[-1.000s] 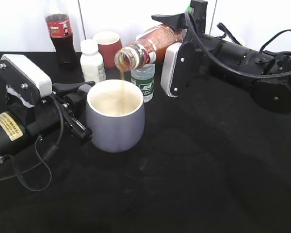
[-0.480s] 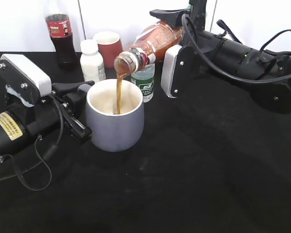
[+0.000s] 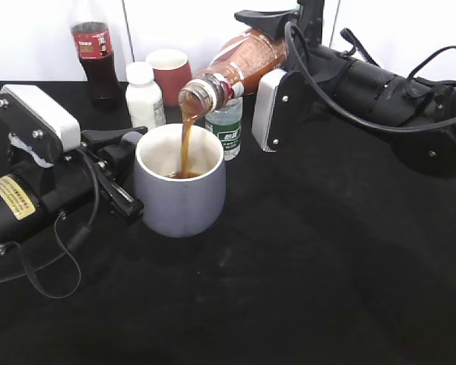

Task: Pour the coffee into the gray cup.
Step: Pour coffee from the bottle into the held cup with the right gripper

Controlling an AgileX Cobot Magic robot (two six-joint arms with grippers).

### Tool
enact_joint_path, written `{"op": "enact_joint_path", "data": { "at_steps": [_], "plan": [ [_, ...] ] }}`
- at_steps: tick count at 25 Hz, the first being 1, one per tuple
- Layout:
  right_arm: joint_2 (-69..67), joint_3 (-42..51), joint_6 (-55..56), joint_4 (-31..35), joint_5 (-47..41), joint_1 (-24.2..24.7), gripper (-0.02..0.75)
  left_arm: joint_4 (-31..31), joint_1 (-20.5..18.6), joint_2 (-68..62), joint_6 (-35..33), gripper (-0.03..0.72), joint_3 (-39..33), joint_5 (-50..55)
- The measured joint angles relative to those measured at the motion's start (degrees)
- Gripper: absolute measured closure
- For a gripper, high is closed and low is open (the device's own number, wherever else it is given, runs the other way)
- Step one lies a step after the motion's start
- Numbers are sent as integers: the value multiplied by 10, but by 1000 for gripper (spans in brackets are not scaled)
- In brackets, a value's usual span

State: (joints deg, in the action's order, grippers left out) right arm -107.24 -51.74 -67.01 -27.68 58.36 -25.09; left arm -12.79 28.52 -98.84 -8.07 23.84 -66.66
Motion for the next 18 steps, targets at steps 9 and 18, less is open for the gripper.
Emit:
{"op": "enact_joint_path", "data": {
  "at_steps": [9,18],
  "plan": [
    [0,0,-17,0,1,0,225,0,0,0,0,639,0,0],
    [0,0,-20,0,1,0,225,0,0,0,0,639,0,0]
  ]
}}
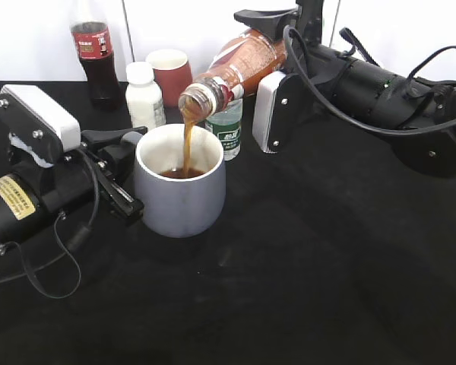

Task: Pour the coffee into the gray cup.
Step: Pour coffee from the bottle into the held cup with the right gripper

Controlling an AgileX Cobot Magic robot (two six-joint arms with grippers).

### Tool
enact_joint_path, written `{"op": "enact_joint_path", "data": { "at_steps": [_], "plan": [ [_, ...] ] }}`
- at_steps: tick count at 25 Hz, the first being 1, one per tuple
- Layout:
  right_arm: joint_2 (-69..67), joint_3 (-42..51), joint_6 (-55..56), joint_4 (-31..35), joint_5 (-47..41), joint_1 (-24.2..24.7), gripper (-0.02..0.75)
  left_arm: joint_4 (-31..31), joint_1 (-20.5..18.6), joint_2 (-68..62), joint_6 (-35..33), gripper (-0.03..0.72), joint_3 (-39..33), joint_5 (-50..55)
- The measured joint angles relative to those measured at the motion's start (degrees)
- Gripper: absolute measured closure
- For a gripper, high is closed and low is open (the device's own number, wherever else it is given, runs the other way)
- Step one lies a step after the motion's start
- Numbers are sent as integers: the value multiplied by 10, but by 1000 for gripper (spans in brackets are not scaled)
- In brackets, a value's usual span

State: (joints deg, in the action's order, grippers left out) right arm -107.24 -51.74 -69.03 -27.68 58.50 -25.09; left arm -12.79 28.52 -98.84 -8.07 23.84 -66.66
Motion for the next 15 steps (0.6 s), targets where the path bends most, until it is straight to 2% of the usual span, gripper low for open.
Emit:
{"op": "enact_joint_path", "data": {
  "at_steps": [15],
  "plan": [
    [0,0,-25,1,2,0,225,2,0,0,0,639,0,1]
  ]
}}
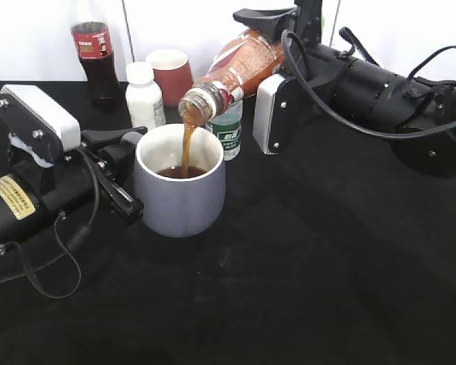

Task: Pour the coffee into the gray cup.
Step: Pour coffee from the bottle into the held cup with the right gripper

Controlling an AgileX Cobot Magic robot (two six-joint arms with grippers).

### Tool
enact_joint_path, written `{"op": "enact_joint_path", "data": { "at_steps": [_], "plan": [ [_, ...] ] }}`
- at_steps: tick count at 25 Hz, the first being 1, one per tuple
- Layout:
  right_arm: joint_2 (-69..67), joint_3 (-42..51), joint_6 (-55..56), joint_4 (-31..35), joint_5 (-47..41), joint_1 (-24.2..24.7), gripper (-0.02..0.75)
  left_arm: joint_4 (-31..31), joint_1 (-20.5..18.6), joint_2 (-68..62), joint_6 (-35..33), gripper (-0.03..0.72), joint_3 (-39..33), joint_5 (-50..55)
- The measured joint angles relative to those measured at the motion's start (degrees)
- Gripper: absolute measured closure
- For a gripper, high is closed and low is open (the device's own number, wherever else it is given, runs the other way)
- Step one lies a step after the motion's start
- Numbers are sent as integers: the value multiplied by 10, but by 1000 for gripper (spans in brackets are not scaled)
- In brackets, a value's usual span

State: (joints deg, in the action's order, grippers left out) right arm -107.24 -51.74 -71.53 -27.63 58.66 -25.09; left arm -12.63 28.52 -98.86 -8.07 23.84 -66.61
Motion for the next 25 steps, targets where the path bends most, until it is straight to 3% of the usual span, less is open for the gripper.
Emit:
{"op": "enact_joint_path", "data": {
  "at_steps": [25],
  "plan": [
    [1,0,-28,1,2,0,225,3,0,0,-2,638,0,4]
  ]
}}
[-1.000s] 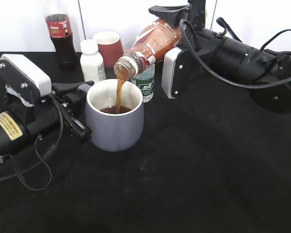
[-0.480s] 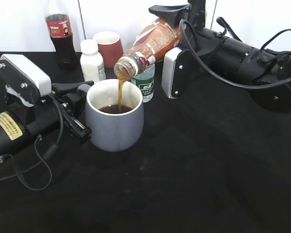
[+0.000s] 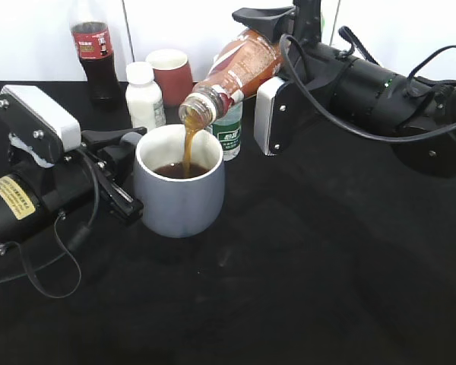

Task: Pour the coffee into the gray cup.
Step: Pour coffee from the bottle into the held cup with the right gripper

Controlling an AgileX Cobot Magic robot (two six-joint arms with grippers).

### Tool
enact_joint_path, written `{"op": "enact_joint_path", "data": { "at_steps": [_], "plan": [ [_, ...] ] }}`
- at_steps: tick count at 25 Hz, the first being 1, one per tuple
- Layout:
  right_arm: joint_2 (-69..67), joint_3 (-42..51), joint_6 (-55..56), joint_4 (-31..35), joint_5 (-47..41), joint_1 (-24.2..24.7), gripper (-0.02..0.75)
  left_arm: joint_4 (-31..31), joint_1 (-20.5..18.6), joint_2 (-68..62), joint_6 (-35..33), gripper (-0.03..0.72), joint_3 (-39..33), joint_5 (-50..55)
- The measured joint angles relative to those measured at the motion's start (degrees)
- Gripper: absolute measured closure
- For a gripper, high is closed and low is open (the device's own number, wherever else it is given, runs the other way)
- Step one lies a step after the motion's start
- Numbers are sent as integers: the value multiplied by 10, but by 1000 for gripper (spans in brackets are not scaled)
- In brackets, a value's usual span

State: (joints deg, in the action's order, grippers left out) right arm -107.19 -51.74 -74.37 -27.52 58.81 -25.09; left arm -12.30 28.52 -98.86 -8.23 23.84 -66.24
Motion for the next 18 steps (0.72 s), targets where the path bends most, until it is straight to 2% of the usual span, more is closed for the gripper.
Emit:
{"op": "enact_joint_path", "data": {
  "at_steps": [18],
  "plan": [
    [0,0,-16,0,0,0,225,4,0,0,-1,637,0,0]
  ]
}}
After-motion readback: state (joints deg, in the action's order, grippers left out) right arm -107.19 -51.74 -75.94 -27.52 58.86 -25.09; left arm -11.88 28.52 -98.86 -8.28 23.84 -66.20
